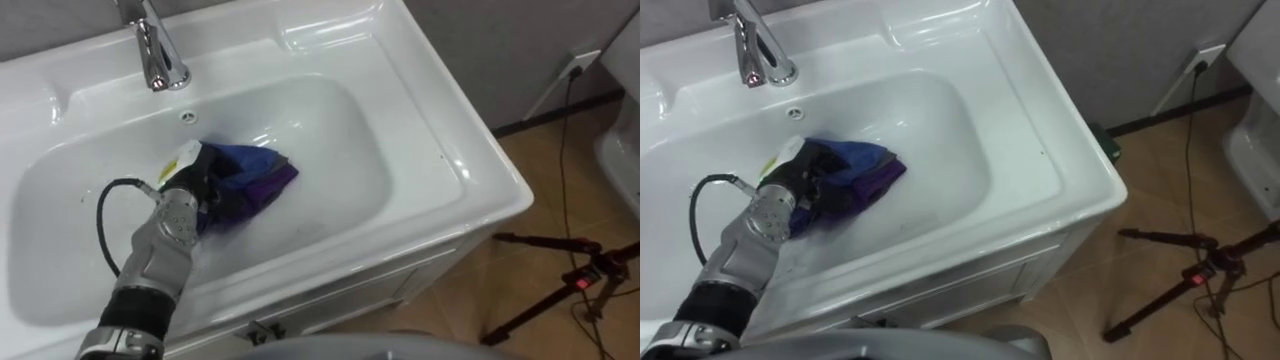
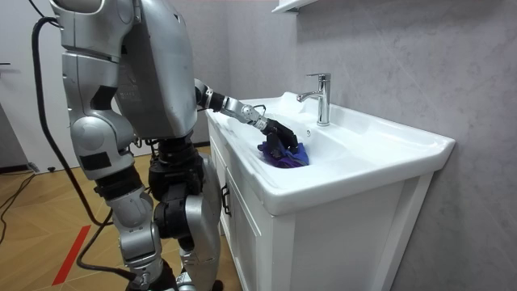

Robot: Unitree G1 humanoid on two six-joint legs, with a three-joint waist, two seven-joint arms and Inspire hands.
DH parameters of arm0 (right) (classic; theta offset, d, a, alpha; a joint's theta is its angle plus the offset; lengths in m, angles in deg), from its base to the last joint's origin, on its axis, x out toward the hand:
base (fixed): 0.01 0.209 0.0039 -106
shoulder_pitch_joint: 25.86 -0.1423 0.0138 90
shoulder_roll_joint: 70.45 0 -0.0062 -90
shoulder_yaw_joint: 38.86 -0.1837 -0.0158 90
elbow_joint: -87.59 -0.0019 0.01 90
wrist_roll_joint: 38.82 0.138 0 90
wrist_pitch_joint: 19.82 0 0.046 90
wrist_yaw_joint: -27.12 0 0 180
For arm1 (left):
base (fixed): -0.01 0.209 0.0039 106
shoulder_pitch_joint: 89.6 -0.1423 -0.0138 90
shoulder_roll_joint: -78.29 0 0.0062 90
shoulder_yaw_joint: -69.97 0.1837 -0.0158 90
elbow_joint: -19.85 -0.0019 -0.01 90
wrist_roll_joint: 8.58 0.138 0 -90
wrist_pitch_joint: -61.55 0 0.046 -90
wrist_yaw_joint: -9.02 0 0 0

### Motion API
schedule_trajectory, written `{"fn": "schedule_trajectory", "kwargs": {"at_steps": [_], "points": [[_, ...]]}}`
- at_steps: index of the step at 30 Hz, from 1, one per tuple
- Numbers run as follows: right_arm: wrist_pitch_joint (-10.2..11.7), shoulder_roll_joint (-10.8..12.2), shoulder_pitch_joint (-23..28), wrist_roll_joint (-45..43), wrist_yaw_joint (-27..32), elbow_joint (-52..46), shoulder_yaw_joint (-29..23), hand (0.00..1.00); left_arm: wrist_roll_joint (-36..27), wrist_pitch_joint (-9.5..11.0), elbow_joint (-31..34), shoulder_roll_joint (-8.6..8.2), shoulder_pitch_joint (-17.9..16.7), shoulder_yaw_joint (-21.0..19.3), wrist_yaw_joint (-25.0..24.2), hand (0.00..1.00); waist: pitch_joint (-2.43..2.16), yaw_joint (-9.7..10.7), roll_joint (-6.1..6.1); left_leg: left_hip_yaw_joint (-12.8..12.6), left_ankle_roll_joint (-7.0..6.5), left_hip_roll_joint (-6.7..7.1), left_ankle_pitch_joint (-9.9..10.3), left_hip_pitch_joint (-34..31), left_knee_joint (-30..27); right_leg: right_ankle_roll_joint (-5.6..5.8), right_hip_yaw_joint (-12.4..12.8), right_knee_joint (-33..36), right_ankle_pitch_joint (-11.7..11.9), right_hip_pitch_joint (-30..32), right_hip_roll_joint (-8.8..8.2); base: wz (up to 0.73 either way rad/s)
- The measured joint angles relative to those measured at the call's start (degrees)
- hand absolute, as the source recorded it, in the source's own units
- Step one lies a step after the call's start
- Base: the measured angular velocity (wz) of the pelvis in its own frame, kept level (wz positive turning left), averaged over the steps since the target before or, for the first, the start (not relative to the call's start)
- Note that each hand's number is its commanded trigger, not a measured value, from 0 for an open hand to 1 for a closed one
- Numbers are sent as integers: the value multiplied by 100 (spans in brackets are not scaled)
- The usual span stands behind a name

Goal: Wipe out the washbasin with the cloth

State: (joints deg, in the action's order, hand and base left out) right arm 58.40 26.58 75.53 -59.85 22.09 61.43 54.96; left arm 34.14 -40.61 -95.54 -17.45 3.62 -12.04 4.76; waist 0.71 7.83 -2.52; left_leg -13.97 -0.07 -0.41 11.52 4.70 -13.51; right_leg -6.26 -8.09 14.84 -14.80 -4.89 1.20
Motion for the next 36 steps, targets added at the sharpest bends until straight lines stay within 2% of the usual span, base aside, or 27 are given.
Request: {"fn": "schedule_trajectory", "kwargs": {"at_steps": [5, 11, 13, 15, 19, 21, 26, 31, 36], "points": [[18, -2, -75, -3, 3, 119, 101, 0, 783, -6, -52, -72, 31, 229, 44, 100, 7, 23, 59, 7, 0, -2, 0, 24, -9, 9, 38, 5, 8, -10, 5, -4], [-24, 37, -136, 1, 7, 184, 175, 0, 1394, -56, -50, -82, -95, 599, 461, 100, 7, 19, 95, -34, -38, 11, -33, 103, 115, 3, 95, 66, -4, 29, 6, -6], [-31, 35, -190, 6, 7, 183, 176, 0, 1667, -114, -43, -83, -153, 700, 564, 100, 0, 15, 82, -140, -38, 1, -34, 97, 114, 0, 152, 119, -12, 81, 9, -14], [-47, 35, -260, 31, 10, 237, 189, 0, 1876, -268, -55, -90, -155, 862, 645, 100, -5, 25, 70, -173, -38, -3, -34, 101, 114, 0, 204, 144, -12, 103, 14, -12], [-183, 35, -268, 53, 20, 260, 415, 0, 1881, -421, -131, -107, -146, 1030, 869, 100, -10, 30, 44, -173, -38, 3, -34, 109, 111, 8, 243, 160, -8, 111, 14, -3], [-209, 37, -271, 48, 8, 282, 510, 0, 1881, -521, -190, -187, -140, 1032, 976, 100, -12, 30, 35, -169, -38, 7, -33, 99, 71, 19, 296, 197, -14, 134, 10, -7], [-211, 62, -265, 51, 0, 290, 635, 0, 1885, -582, -387, -270, -34, 1031, 1146, 100, -17, 36, 3, -174, -39, 3, -33, 73, 11, 34, 327, 222, -11, 155, 11, -1], [-212, 64, -277, 51, 13, 254, 633, 0, 1859, -675, -387, -281, 7, 1033, 1162, 100, -23, 180, -25, -188, -39, 2, -33, 18, -20, 57, 332, 225, 3, 179, 11, 3], [-206, 70, -361, 56, 15, 302, 633, 0, 1858, -730, -356, -317, 108, 1049, 1145, 100, -21, 419, -93, -187, -41, -2, -32, -20, -34, 84, 315, 178, 36, 179, 11, 2]]}}
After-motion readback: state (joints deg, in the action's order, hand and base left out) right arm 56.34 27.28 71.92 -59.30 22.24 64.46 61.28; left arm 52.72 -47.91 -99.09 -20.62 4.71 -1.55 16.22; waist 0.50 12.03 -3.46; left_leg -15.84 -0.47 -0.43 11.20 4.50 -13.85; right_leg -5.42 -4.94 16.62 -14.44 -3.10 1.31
